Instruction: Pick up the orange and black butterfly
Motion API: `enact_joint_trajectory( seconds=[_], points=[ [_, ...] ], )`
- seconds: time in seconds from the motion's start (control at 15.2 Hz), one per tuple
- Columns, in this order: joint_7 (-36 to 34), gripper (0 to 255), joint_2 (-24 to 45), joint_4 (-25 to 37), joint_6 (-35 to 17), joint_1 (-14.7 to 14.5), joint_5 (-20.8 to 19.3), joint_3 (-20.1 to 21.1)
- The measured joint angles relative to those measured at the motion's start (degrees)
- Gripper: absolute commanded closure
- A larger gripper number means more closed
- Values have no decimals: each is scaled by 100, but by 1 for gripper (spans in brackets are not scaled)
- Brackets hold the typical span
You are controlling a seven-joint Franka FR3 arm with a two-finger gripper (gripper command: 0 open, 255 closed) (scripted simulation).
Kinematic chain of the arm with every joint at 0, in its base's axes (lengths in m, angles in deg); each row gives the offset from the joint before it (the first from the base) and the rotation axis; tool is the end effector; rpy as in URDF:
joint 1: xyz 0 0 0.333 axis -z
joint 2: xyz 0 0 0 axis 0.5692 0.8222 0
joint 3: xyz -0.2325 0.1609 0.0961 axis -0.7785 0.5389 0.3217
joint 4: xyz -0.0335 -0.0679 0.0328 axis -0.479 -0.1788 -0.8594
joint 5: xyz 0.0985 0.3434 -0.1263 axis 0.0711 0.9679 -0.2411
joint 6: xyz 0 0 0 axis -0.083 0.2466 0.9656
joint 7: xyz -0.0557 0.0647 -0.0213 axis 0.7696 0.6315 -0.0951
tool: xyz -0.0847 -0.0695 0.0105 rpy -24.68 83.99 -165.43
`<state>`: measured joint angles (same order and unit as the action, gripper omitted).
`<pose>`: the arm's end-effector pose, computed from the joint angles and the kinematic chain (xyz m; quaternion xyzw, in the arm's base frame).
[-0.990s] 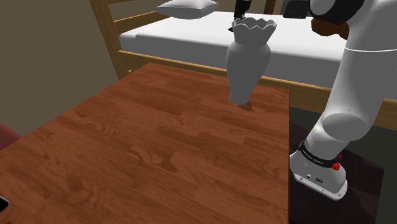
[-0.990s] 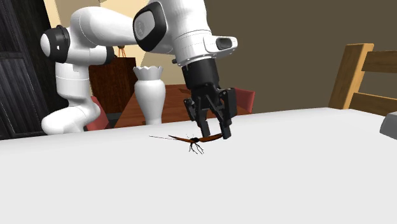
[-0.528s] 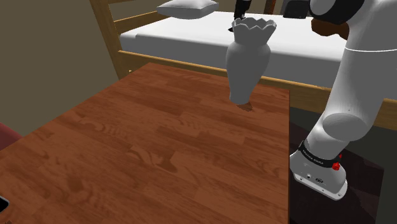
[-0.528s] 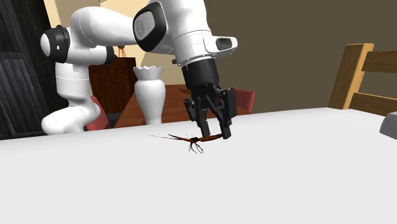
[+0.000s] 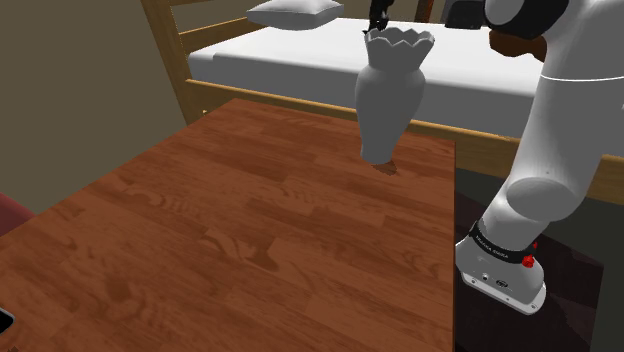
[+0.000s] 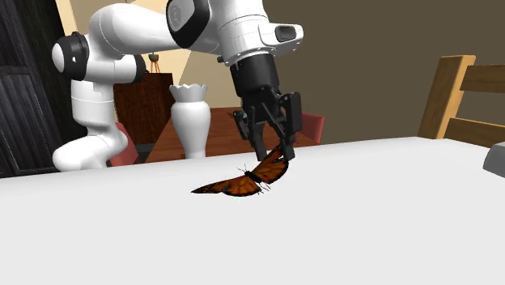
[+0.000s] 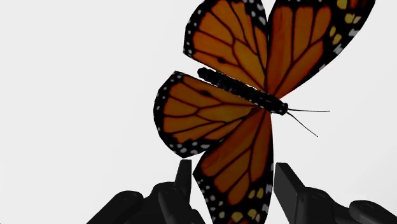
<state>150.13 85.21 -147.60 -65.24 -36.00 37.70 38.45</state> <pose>0.5931 -0.2366 0.5917 0.8864 0.4332 0.0891 0.1370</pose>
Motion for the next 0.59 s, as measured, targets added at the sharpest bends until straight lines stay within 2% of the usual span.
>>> enact_joint_trajectory(
  seconds=[0.59],
  points=[
    [57, 255, 272, 1041, 790, 144, 140, -10]
  ],
)
